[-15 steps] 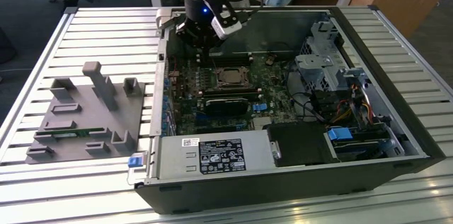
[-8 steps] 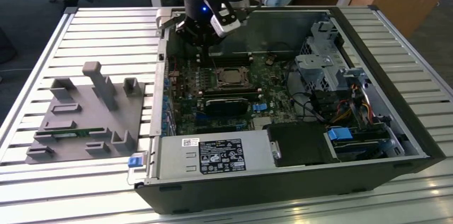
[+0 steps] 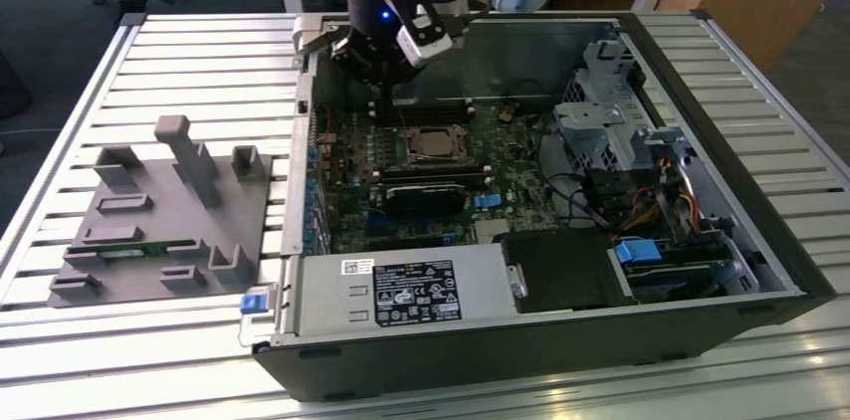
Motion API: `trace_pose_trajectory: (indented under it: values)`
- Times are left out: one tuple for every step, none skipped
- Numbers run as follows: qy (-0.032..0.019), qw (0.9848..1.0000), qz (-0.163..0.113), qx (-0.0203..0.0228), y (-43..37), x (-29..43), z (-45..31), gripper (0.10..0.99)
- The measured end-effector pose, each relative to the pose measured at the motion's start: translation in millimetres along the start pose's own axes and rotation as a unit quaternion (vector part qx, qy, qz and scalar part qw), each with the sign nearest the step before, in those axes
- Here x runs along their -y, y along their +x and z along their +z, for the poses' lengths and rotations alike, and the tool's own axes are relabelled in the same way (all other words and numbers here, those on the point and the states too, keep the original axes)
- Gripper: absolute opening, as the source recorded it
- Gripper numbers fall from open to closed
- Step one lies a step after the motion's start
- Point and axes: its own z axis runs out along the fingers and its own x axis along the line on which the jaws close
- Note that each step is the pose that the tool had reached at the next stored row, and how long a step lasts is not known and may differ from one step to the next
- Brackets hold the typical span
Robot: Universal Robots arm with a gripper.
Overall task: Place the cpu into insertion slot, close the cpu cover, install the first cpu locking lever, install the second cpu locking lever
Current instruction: 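Install the first cpu locking lever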
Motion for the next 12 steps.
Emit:
trace_pose_trajectory:
  values:
    - [0.0000, 1.0000, 0.000, 0.0000, -2.0, 0.0, 0.1, 0.106]
    - [0.0000, 1.0000, 0.000, 0.0000, -4.3, 0.1, 0.3, 0.106]
    - [0.0000, 1.0000, 0.000, 0.0000, -7.1, 0.1, 0.4, 0.106]
    - [0.0001, 1.0000, 0.000, 0.0000, -10.7, 0.2, 0.6, 0.106]
    - [0.0000, 1.0000, 0.000, 0.0000, -15.2, 0.3, 1.0, 0.106]
    - [0.0000, 1.0000, 0.000, -0.0001, -19.6, 0.3, 1.5, 0.106]
    - [0.0000, 1.0000, 0.000, -0.0002, -24.1, 0.4, 2.1, 0.106]
    - [0.0000, 1.0000, 0.000, -0.0004, -28.6, 0.5, 2.7, 0.106]
    - [0.0000, 1.0000, 0.000, -0.0007, -33.4, 0.5, 3.4, 0.106]
    - [0.0000, 1.0000, 0.000, -0.0009, -38.0, 0.5, 4.2, 0.106]
    - [0.0000, 1.0000, 0.000, -0.0011, -42.5, 0.5, 5.0, 0.106]
    - [0.0000, 1.0000, 0.000, -0.0013, -47.0, 0.5, 5.9, 0.106]
